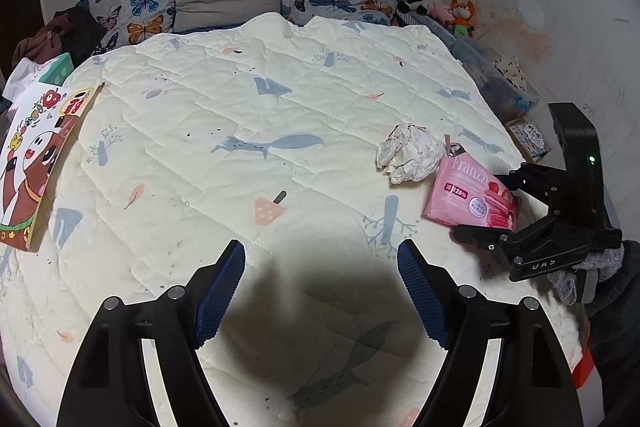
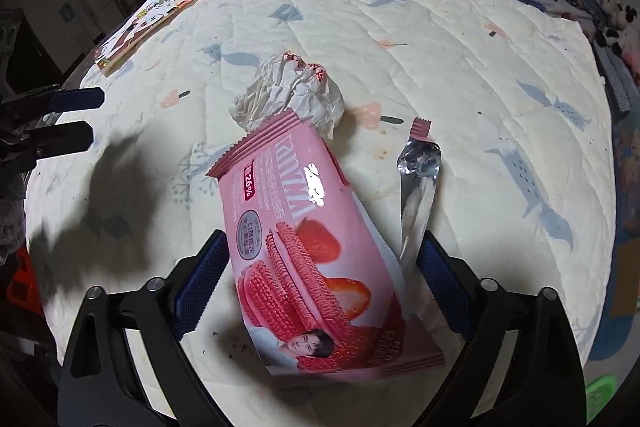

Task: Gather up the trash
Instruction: 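Grasp the pink Tanzzi wafer pack with the right tool while the left approaches the plastic bag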

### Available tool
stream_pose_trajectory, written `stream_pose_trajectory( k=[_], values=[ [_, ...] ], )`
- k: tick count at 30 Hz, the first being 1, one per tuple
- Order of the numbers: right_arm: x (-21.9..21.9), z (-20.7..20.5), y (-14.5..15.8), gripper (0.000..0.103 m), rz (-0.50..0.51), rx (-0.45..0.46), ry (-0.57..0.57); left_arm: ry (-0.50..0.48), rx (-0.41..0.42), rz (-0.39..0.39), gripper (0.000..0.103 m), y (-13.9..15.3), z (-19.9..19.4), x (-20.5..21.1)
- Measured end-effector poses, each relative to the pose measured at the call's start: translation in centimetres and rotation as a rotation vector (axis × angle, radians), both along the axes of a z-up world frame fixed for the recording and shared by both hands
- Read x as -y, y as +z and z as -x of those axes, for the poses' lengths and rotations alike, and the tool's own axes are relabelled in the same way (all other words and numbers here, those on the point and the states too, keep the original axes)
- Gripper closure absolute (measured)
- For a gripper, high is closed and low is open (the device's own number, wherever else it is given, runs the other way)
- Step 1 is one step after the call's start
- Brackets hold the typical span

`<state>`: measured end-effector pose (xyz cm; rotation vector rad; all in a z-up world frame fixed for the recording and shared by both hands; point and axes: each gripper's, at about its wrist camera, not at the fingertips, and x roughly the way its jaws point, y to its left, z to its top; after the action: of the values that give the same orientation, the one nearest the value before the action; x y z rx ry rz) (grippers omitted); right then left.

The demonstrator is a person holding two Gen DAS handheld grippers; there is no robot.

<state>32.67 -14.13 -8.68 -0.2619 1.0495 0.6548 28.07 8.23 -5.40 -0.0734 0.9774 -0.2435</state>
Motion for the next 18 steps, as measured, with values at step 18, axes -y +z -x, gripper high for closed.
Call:
stream_pose_trajectory(
  k=[18],
  values=[
    [3.6,3.1,1.6,0.044,-0.007,0.019,-0.114,-0.122,0.028,-0.024,0.027,-0.4,-4.0,5.5]
  ],
)
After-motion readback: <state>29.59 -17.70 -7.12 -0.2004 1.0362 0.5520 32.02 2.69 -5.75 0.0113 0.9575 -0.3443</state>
